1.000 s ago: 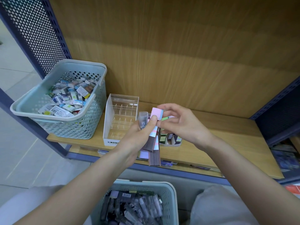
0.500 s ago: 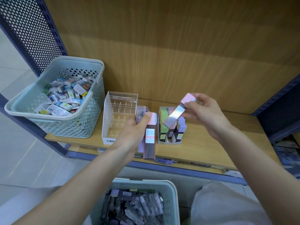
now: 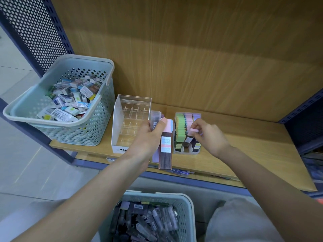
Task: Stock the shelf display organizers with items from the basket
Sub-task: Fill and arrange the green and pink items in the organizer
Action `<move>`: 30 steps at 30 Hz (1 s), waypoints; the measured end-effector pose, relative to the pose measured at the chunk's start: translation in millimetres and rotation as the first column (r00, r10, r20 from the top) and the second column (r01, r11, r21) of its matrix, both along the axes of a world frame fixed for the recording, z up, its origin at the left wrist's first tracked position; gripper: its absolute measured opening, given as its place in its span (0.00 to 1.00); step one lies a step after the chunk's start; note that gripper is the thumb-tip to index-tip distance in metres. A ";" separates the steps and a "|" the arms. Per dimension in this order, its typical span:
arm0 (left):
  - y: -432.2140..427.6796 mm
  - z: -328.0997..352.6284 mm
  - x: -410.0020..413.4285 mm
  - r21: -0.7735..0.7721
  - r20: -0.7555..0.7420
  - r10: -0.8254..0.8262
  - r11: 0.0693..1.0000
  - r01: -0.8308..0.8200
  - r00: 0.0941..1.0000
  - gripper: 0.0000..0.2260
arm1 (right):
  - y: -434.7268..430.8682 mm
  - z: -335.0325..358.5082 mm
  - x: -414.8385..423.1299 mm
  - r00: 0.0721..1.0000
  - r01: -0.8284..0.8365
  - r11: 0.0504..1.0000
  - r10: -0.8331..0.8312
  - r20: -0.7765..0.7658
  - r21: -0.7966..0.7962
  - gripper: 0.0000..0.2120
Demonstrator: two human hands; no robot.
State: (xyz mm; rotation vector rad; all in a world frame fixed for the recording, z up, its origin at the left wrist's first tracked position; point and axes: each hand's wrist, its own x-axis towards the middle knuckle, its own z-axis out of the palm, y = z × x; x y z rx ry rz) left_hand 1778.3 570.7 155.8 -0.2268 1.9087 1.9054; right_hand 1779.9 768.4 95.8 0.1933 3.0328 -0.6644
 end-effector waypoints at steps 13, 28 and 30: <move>-3.1 -5.1 -2.5 -0.022 -0.002 -0.011 1.000 0.011 1.000 0.13 | -0.2 -7.6 -3.5 0.992 -0.128 0.932 0.122 0.040 0.338 0.07; -4.9 -6.2 -0.9 -0.018 -0.037 -0.012 1.000 0.011 0.999 0.13 | -48.4 50.4 10.9 0.993 0.041 0.821 -0.097 -0.069 -0.570 0.15; -4.1 -5.9 0.4 -0.019 -0.069 -0.024 1.000 0.022 0.997 0.11 | -60.2 65.7 17.9 1.000 0.017 0.642 0.007 0.029 -0.767 0.18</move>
